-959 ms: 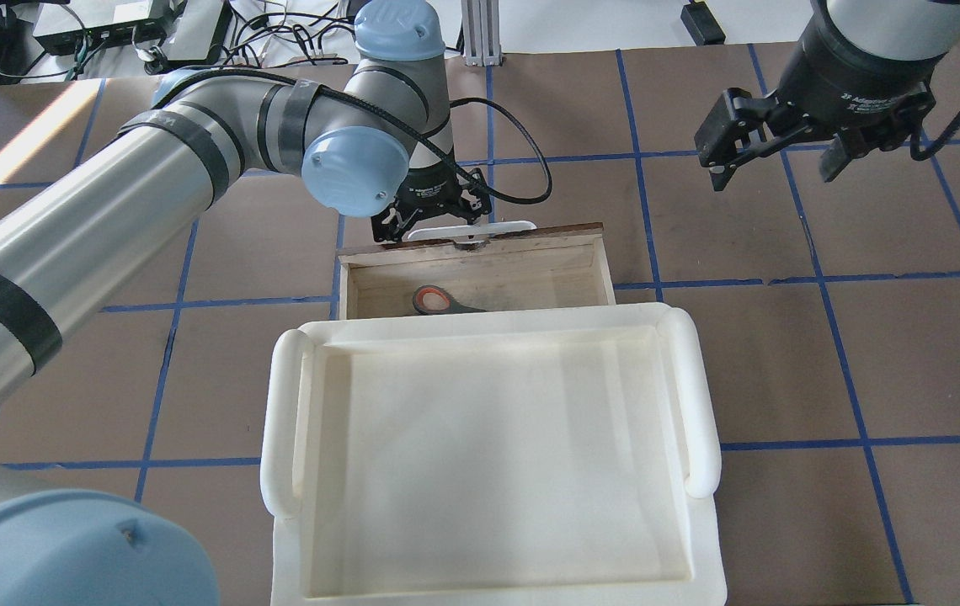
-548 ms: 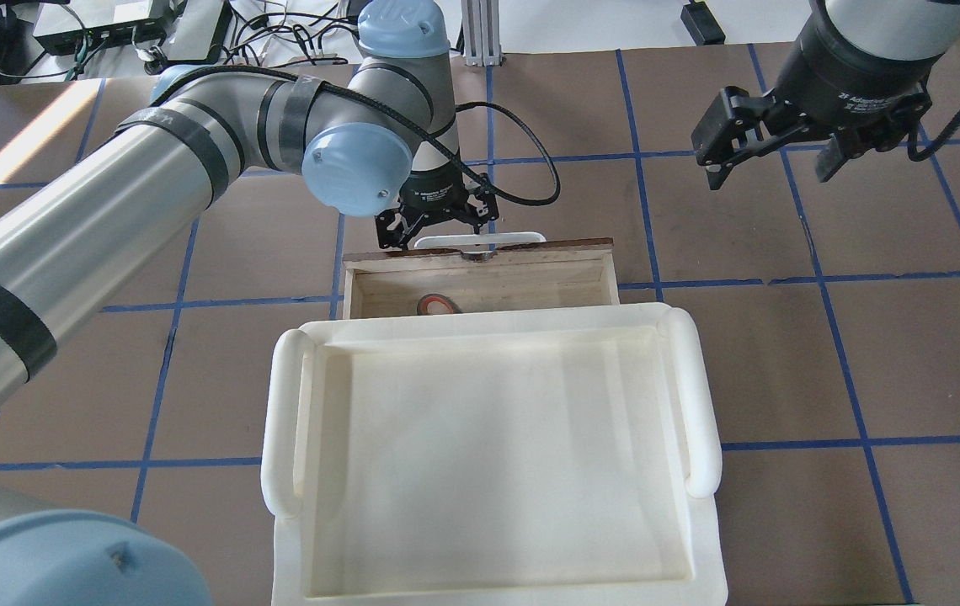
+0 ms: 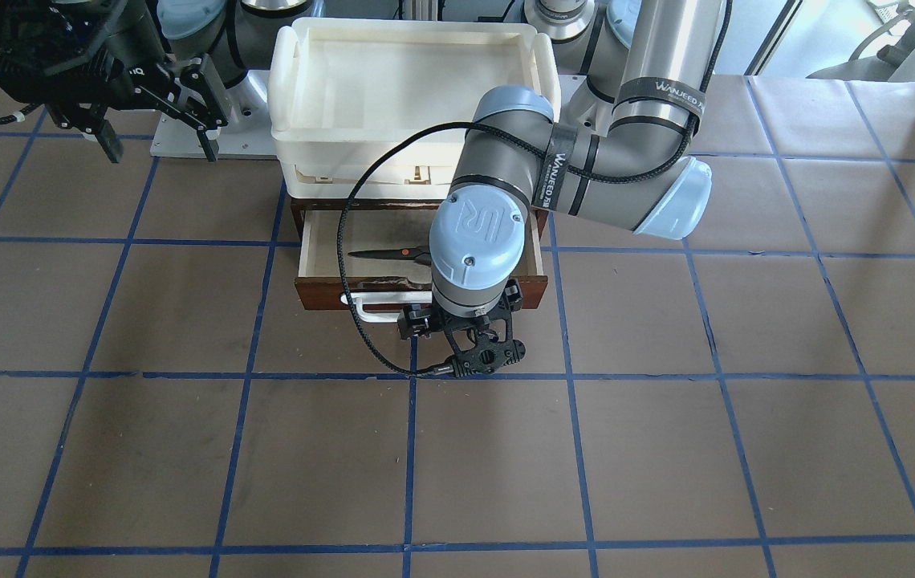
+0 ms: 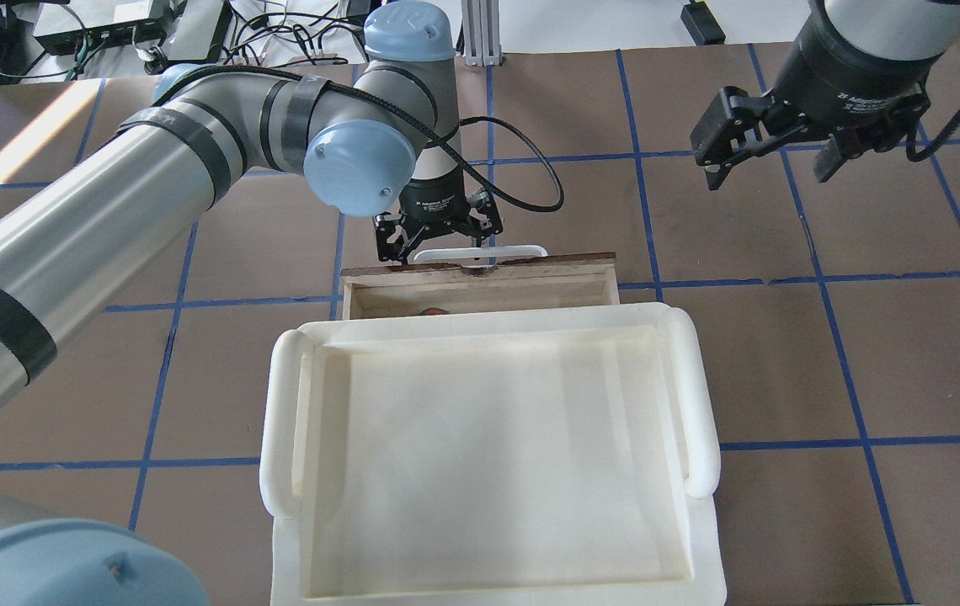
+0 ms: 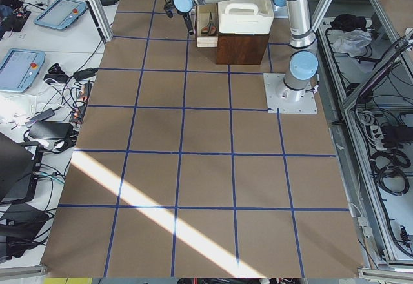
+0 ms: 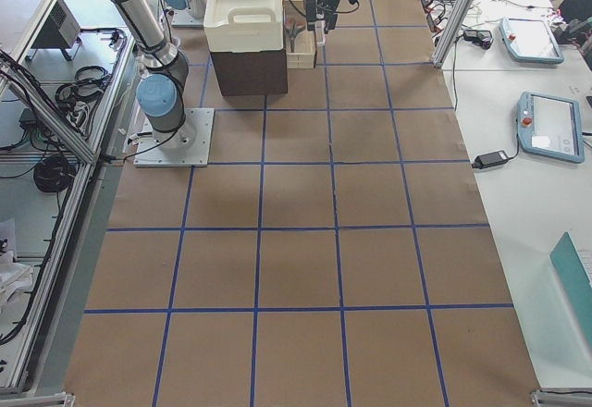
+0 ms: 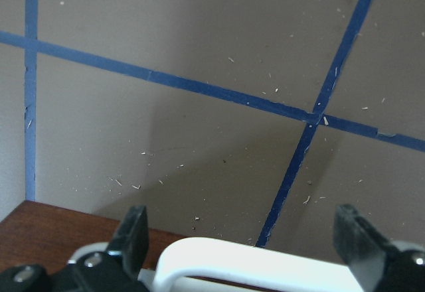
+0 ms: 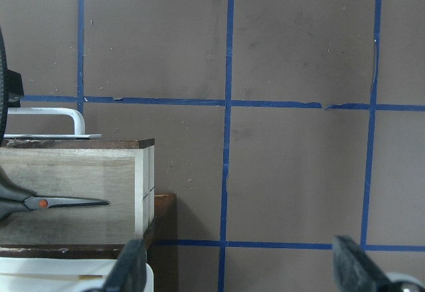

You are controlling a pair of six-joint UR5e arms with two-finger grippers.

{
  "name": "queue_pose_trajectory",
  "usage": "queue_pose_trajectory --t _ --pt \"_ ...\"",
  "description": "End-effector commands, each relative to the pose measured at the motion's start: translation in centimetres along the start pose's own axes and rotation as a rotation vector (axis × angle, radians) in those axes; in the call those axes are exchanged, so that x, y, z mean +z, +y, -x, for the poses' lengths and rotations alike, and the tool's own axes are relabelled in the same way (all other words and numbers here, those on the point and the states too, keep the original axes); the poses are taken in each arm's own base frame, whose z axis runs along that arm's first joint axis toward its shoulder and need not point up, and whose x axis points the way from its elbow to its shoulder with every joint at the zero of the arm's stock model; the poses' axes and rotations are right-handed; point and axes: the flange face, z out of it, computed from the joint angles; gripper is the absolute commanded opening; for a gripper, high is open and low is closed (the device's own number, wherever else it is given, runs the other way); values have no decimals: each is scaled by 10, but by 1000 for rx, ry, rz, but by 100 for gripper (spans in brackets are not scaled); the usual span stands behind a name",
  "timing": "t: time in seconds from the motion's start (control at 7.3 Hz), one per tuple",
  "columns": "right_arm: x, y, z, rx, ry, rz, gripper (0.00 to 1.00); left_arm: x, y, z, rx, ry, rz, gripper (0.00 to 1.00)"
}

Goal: Put scissors in drawer and close it
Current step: 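Push the drawer closed with the left gripper, away from the robot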

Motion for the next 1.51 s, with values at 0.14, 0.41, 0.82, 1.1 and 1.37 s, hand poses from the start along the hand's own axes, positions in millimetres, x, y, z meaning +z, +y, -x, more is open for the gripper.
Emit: queue_pose_trajectory --t 0.14,0.41,0.82,1.1,1.37 --pt "1 -1 0 0 -2 1 100 6 16 -6 18 -32 51 100" --pt "0 0 0 -3 -2 1 100 16 29 -14 38 -69 89 100" --pt "0 0 0 -8 1 5 100 19 38 -11 39 -99 137 100" --pt "0 0 0 -9 1 5 100 24 45 -7 36 -132 189 100" --pt "0 0 0 -11 2 5 100 29 49 -5 35 -152 221 100"
